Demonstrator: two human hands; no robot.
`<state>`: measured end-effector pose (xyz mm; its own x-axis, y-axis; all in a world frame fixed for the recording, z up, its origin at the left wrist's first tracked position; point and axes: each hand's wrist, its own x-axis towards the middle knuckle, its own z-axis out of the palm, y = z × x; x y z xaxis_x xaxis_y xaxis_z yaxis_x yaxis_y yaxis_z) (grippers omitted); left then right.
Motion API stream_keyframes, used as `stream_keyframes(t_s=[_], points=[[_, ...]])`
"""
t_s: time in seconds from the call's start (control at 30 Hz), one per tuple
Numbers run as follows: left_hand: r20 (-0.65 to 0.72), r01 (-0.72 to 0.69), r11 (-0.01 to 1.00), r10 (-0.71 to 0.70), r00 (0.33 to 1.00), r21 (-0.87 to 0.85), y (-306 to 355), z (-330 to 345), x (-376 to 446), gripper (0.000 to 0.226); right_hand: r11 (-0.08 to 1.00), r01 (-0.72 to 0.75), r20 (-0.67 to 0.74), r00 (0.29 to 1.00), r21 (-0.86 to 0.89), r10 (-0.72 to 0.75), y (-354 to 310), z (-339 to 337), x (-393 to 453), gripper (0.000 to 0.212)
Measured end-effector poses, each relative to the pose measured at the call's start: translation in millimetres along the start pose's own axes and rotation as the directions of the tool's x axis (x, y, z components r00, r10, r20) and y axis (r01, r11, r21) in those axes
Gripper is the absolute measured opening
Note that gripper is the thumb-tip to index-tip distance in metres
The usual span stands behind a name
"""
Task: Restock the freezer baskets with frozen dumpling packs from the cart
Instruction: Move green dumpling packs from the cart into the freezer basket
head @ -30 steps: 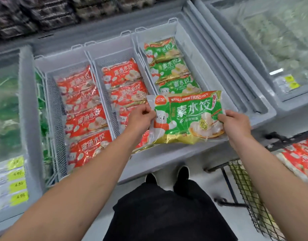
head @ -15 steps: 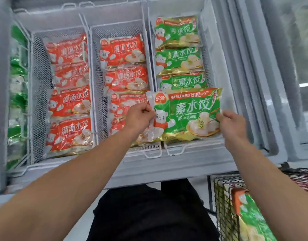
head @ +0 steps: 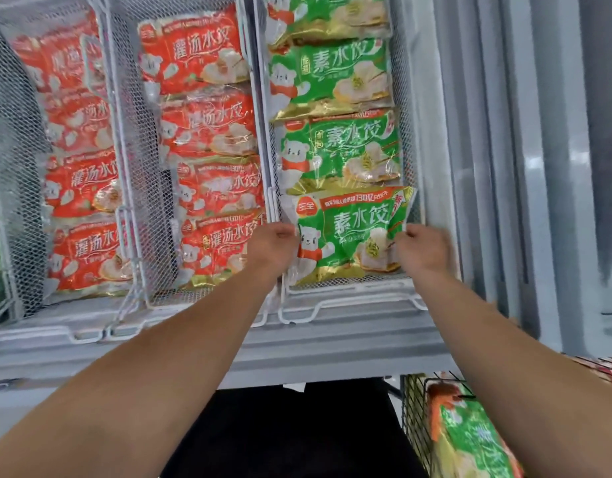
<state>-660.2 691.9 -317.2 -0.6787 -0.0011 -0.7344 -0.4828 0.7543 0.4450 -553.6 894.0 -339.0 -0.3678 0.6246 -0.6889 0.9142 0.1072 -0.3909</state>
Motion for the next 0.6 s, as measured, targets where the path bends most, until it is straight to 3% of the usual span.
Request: stream_keyframes(t_s=[0.1, 0.2, 0.3, 0.4, 0.6], points=[[0.076, 0.013, 0.996, -0.02, 0.997, 0.09, 6, -1, -1, 0.013, 0.998, -0.06, 0.08, 0.995, -0.018, 0.062, 3, 0, 2, 0.008], [0.161, -0.002, 0.973, -0.036, 0.986, 0.23, 10, -7, -7, 0.032, 0.995, -0.097, 0.107, 0.989, -0.026, 0.099, 7, -2, -4, 0.03], [0.201, -0.09, 0.951, 0.031, 0.979, 0.295, 8, -18, -17, 0.012, 0.997, -0.044, 0.123, 0.991, -0.068, 0.052, 8, -6, -16, 0.041], [0.23, -0.18, 0.951, 0.122, 0.966, 0.251, -2, -29, -29, 0.039, 0.998, -0.014, 0.064, 0.998, -0.061, 0.018, 1, -11, -45, 0.064], [0.341, -0.42, 0.887, 0.341, 0.876, 0.192, -17, -52, -64, 0.041, 0.994, 0.099, -0.138, 0.986, 0.037, -0.093, 6, -11, -120, 0.044]])
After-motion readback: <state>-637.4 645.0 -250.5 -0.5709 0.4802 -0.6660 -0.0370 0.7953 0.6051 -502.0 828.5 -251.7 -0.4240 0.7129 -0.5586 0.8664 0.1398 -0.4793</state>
